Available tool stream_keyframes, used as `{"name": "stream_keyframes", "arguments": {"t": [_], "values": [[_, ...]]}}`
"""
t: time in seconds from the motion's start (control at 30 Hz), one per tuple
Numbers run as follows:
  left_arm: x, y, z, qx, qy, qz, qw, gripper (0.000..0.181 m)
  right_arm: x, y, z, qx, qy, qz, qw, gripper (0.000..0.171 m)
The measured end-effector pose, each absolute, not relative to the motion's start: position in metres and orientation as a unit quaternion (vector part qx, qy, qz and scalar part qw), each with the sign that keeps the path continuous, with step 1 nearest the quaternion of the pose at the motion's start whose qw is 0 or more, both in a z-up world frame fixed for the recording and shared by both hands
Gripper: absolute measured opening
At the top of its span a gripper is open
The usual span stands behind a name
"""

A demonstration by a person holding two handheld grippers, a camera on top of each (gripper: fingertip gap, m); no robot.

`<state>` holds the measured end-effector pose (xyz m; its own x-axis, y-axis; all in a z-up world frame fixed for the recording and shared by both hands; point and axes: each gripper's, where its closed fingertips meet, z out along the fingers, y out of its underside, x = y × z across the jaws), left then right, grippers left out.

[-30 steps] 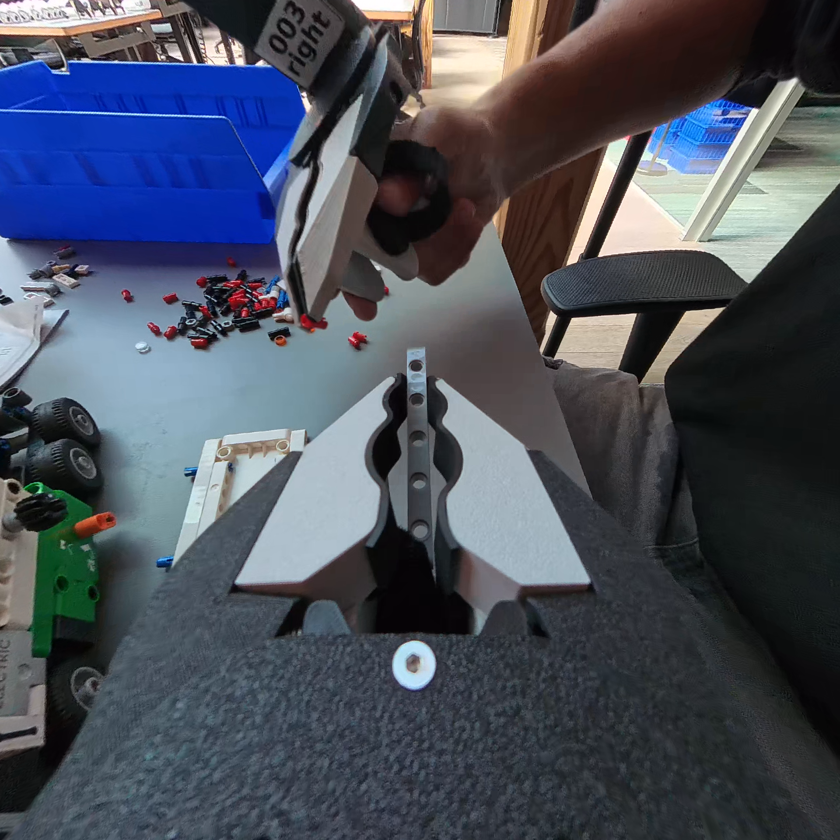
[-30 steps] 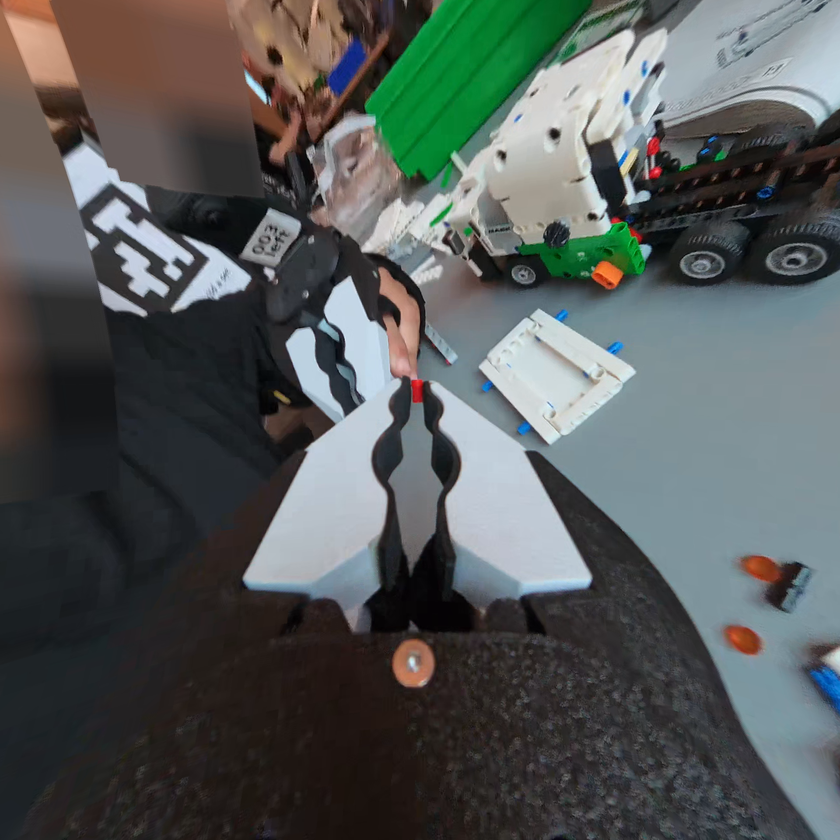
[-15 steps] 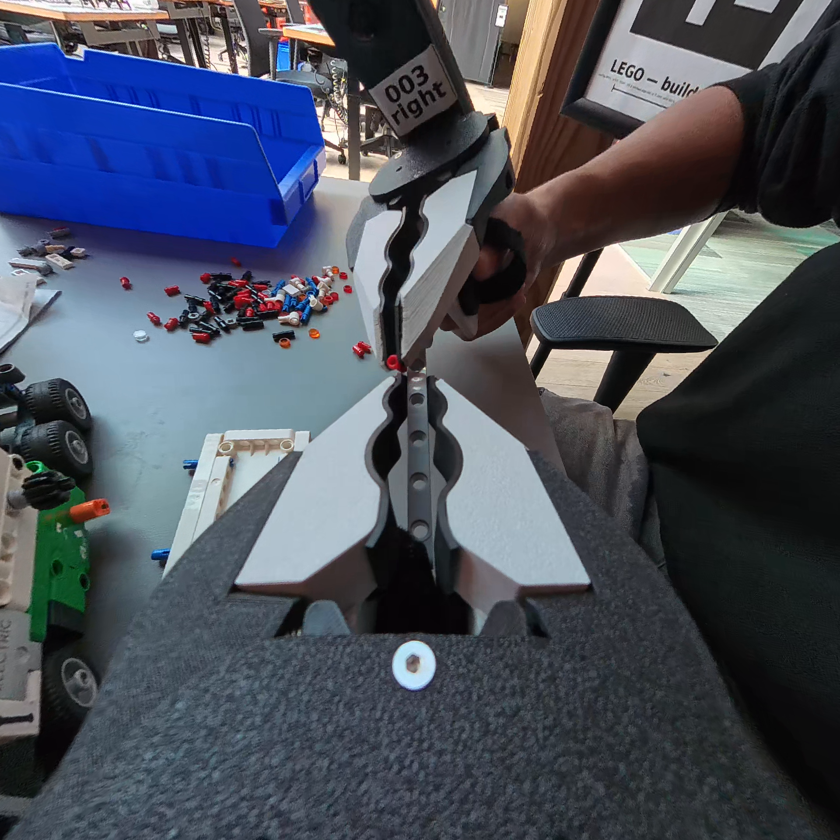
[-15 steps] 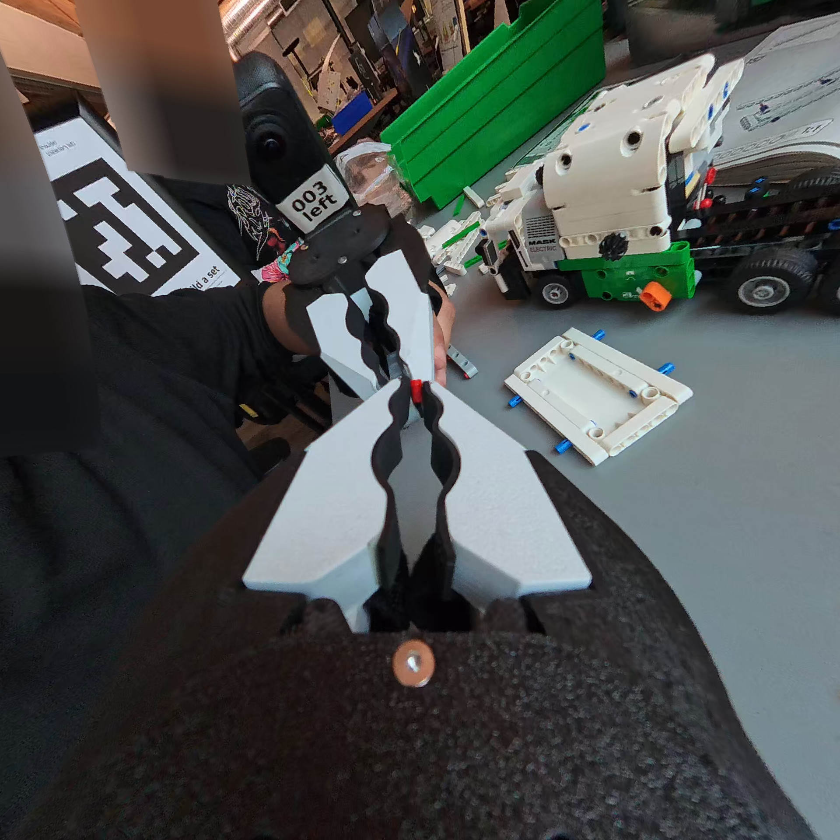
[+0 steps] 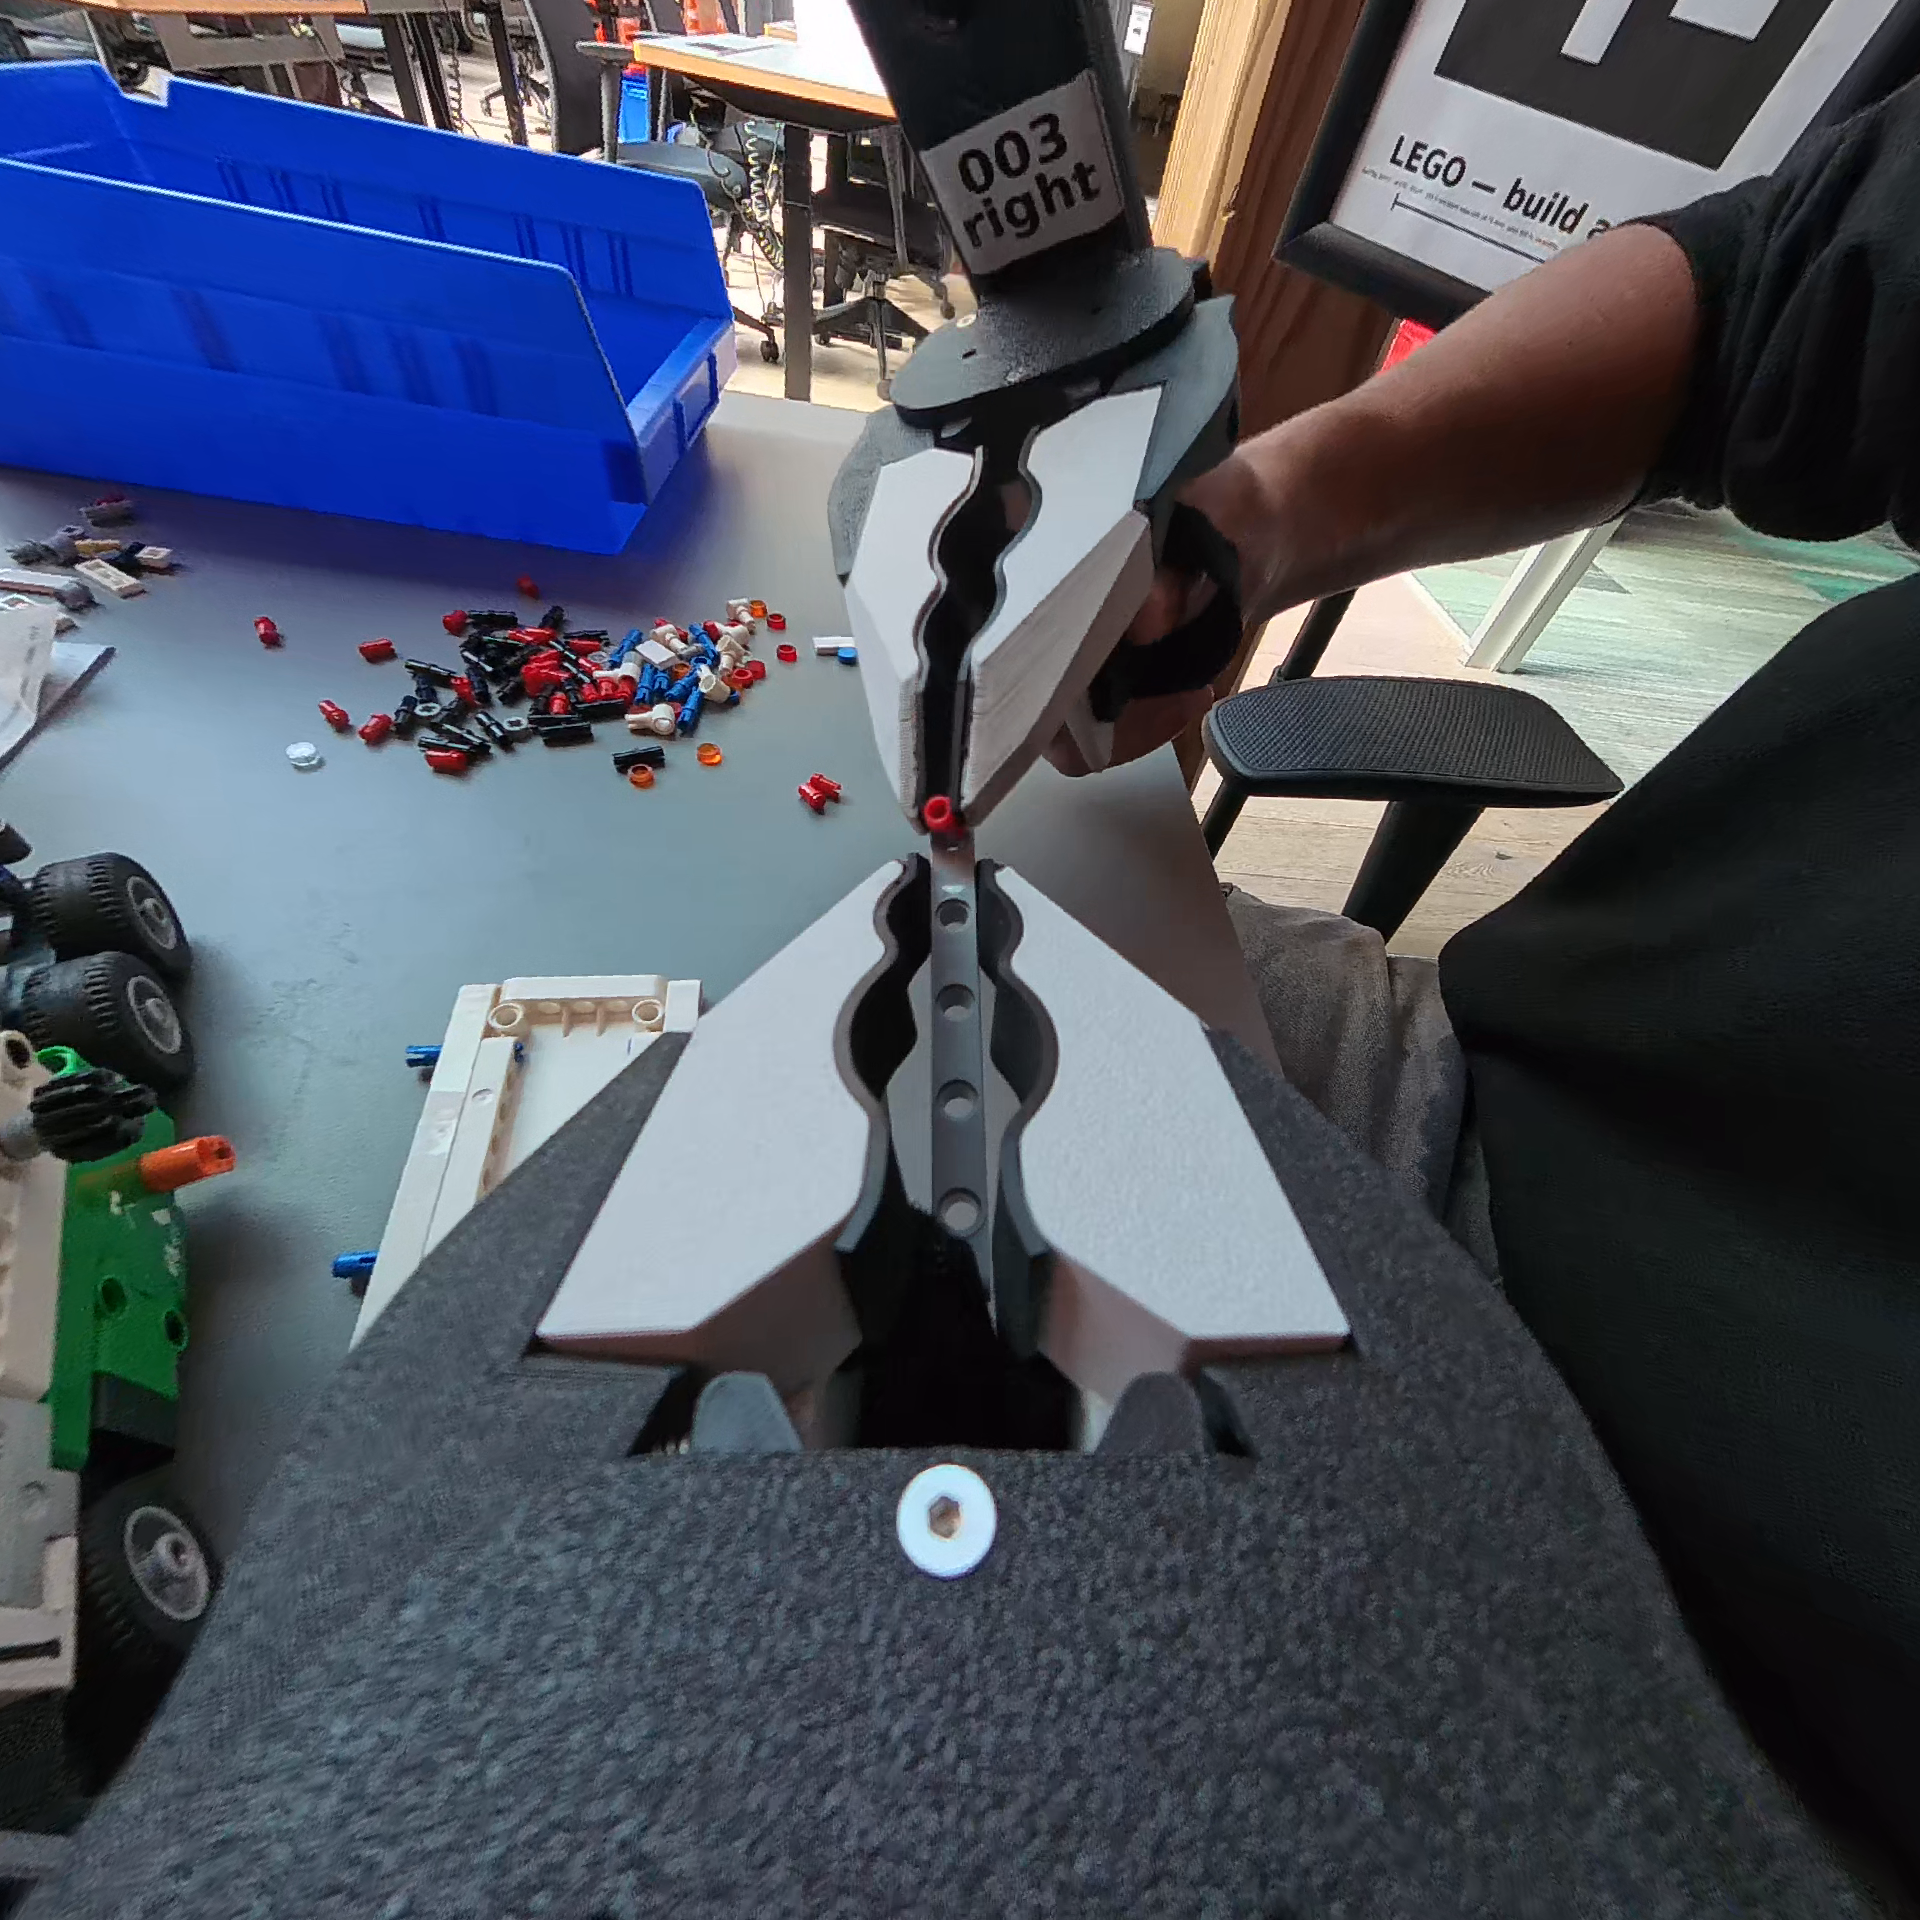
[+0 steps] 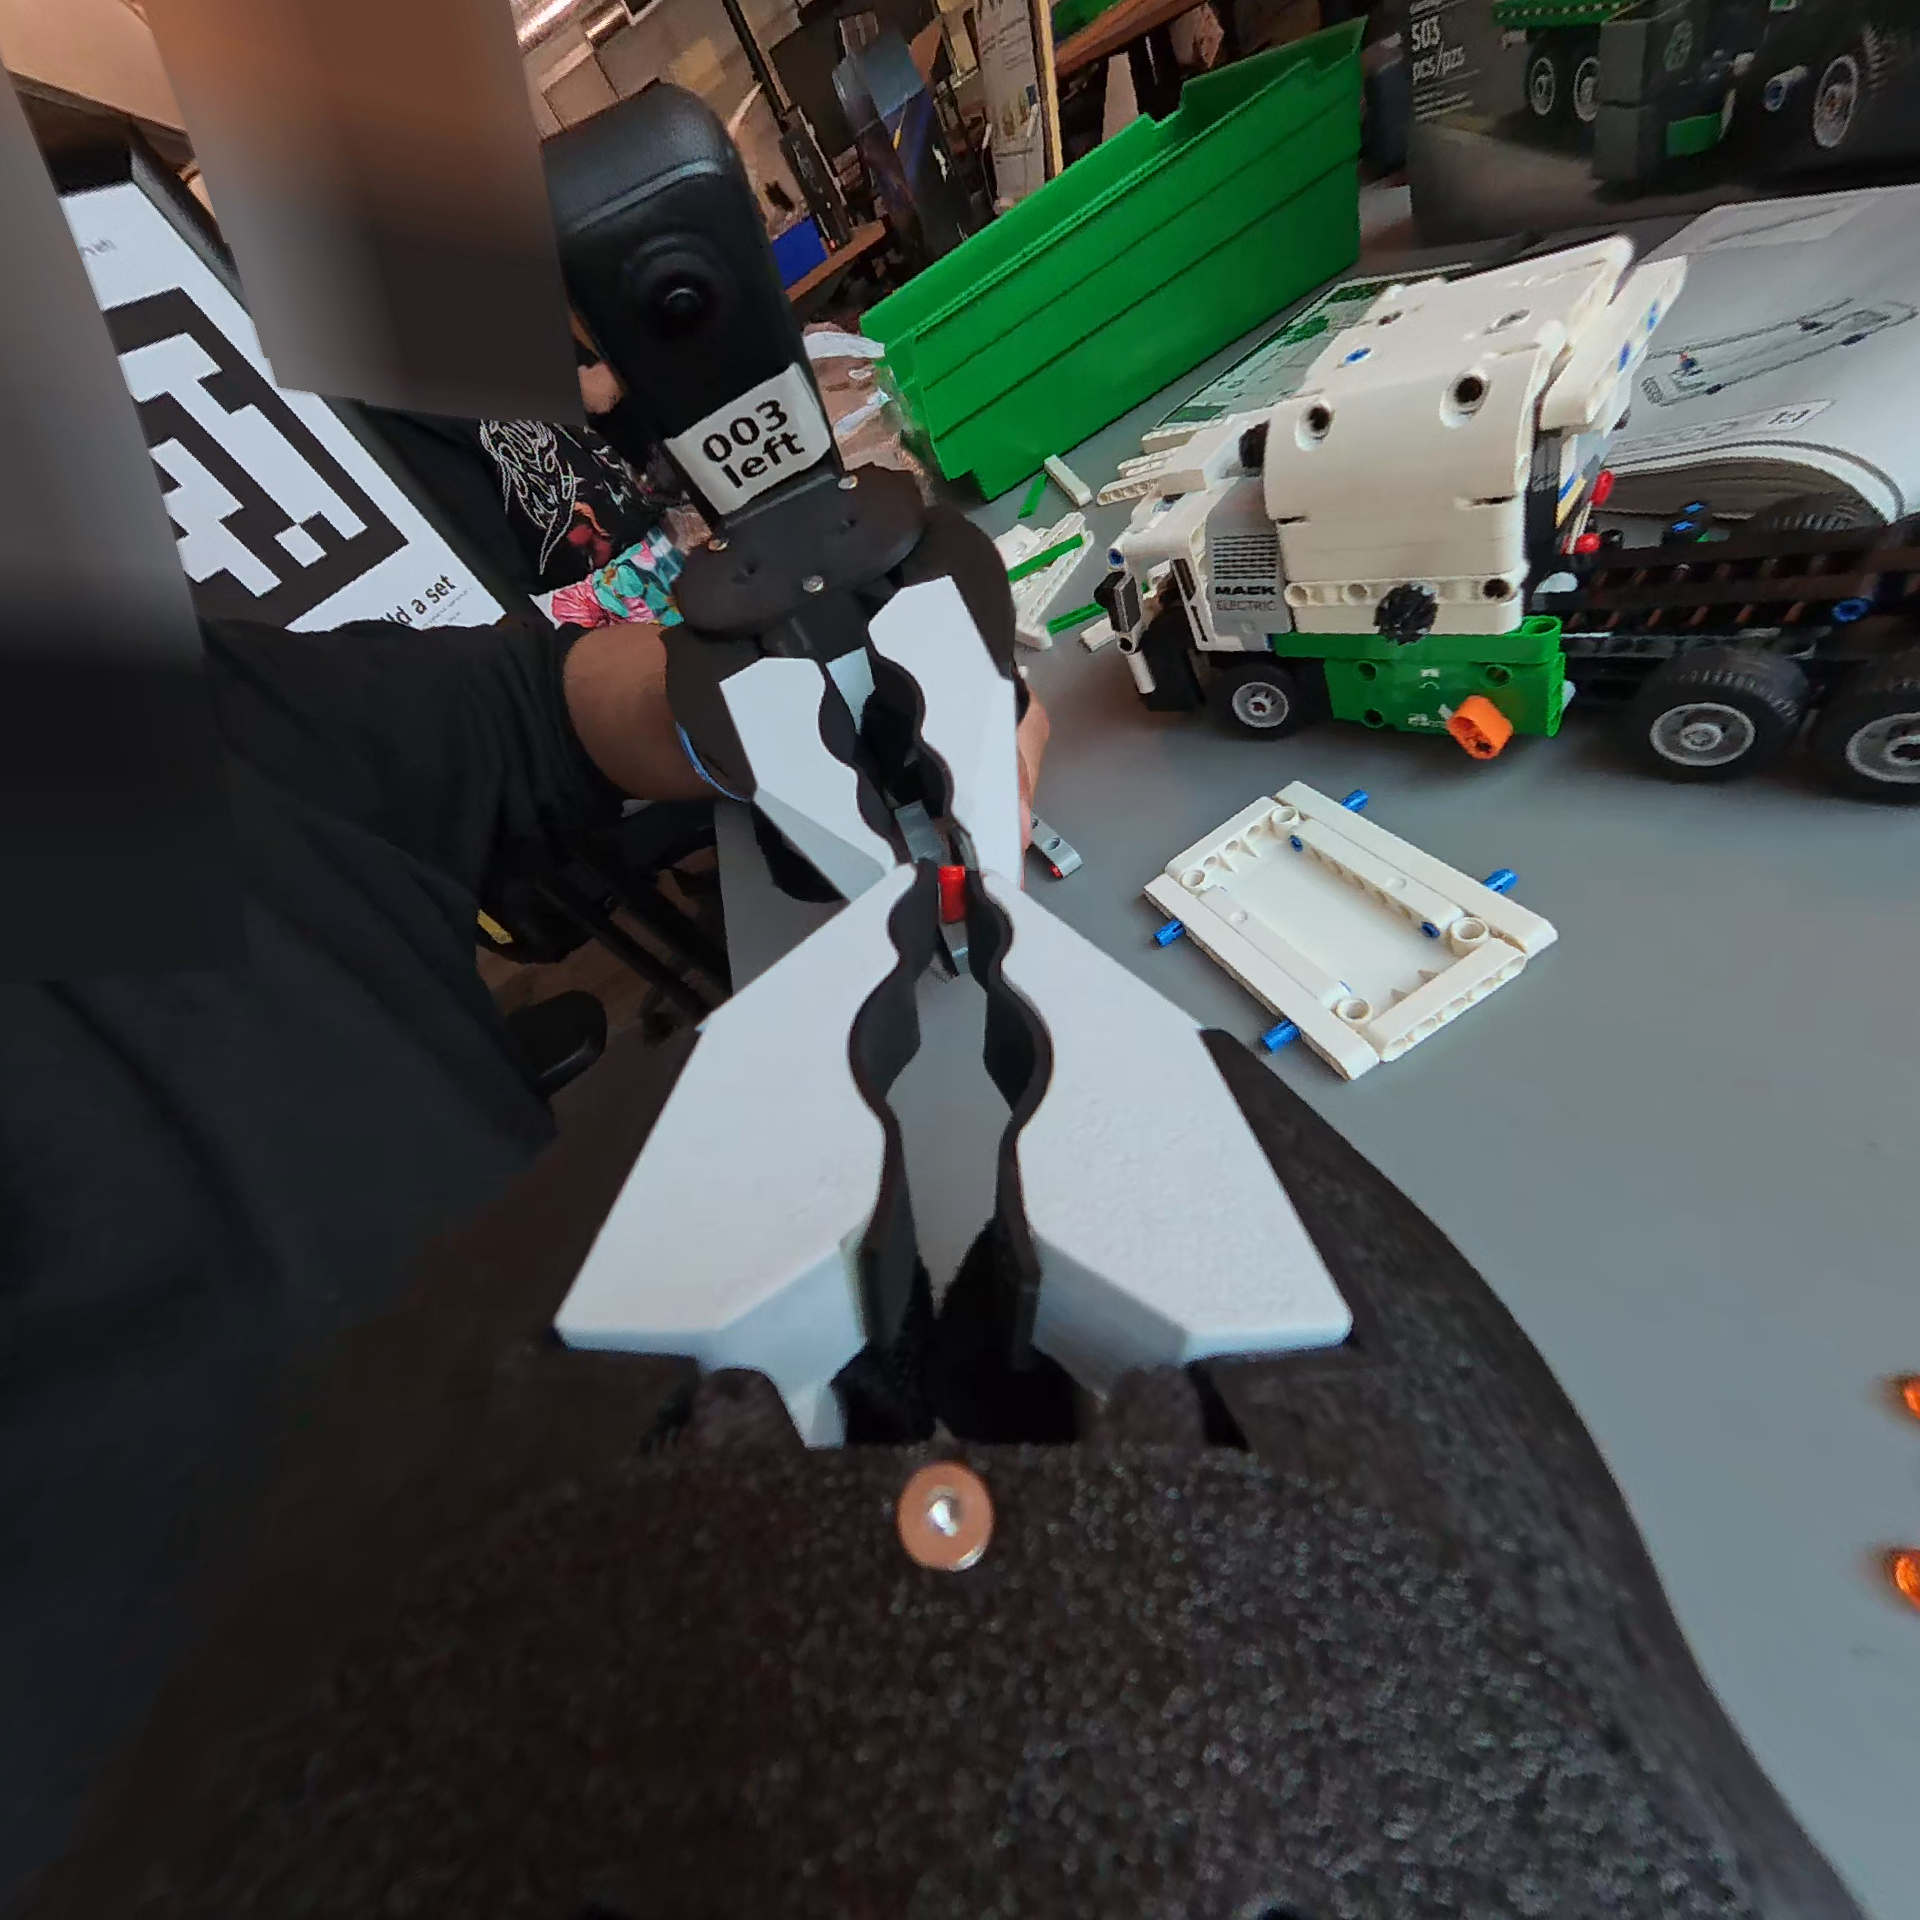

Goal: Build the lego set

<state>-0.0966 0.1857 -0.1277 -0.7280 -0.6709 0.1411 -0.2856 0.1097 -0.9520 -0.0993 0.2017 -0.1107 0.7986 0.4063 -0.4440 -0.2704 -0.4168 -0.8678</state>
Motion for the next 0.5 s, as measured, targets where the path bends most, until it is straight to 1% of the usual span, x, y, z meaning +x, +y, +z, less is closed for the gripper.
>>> {"name": "stream_keyframes", "arguments": {"t": [0.3, 0.5], "values": [[-0.0967, 0.1873, -0.1249, -0.339, 0.714, -0.597, 0.141, 0.006, -0.0987, 0.2039, -0.1093, -0.784, -0.070, 0.273, 0.554, 0.004], [-0.0963, 0.1885, -0.1239, -0.342, 0.710, -0.600, 0.137, 0.006, -0.0958, 0.2000, -0.1083, -0.792, -0.085, 0.256, 0.548, 0.004]]}}
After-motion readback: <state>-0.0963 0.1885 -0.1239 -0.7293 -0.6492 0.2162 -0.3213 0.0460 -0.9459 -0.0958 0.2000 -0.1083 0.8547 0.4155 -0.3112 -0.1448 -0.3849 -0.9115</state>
